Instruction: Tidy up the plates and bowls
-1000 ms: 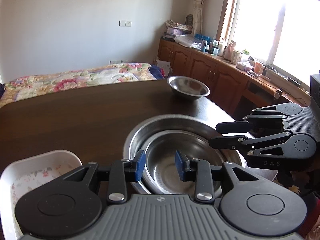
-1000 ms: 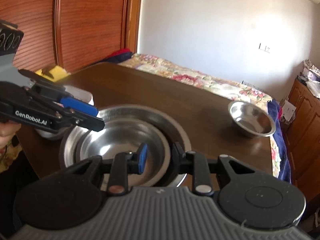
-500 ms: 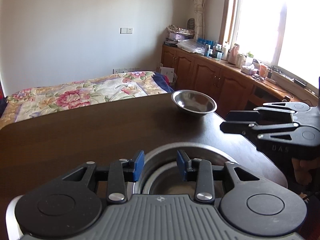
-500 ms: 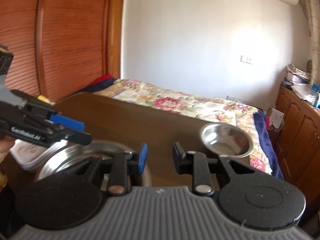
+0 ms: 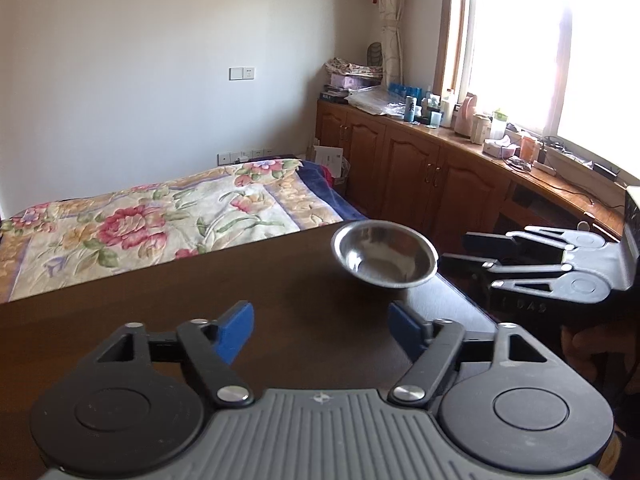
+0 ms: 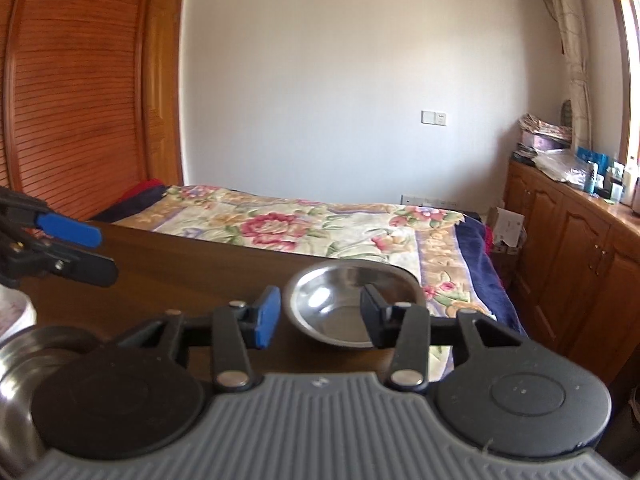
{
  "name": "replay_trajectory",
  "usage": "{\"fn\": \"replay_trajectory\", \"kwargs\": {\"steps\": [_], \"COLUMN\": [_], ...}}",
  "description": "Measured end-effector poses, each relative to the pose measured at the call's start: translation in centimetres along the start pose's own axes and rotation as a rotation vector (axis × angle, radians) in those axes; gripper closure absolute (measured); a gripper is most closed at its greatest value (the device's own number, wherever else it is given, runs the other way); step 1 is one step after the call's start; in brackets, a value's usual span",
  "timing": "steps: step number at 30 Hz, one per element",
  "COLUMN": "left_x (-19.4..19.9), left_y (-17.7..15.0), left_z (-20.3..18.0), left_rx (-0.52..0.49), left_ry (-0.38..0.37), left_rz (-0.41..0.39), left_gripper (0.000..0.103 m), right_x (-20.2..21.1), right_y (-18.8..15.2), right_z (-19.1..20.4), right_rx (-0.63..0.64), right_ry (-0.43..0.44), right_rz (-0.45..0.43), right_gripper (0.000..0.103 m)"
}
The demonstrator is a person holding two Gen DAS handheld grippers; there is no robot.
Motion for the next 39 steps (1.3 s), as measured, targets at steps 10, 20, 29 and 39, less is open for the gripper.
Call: {"fn": "replay_trajectory", "kwargs": {"steps": [10, 20, 29, 39], "left_x": [-4.5, -9.3, -12.9, -15.6], "left_y": [2.7, 4.8, 4.6, 4.1], "left_z": [-2.1, -3.0, -3.9, -5.2], "left_rx": [-0.058, -0.026, -0.081, -0.091], "left_ry": [0.003, -0.023, -0.022, -0.052], "left_rz": [0.020, 0.092, 0.152, 0.225], "left_gripper": [0.011, 0.024, 0.051, 0.058], "right_x": [-1.8, -3.3, -3.7, -4.0], "right_y": [-0.8, -1.4, -2.1, -2.3], "right_z": [-4.4, -6.3, -7.0, -6.9], "right_rx": [-0.045, -0.071, -0.131, -0.178], "right_ry": [-0.063, -0.070, -0.024, 0.029], "right_rz": [0.006, 0.023, 0.040, 0.059], "right_gripper": [0.037, 0.037, 0.044, 0.058]}}
Point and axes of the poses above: each gripper's, at about its wrist camera, not at the fingertips, and x roughly against the way its jaws point, z to its left, y to its top, the point moved 7 cm from there along -x, roughly the way its jaws point, and after that the axes turned 9 degrees about y, right-handed, at the moved point
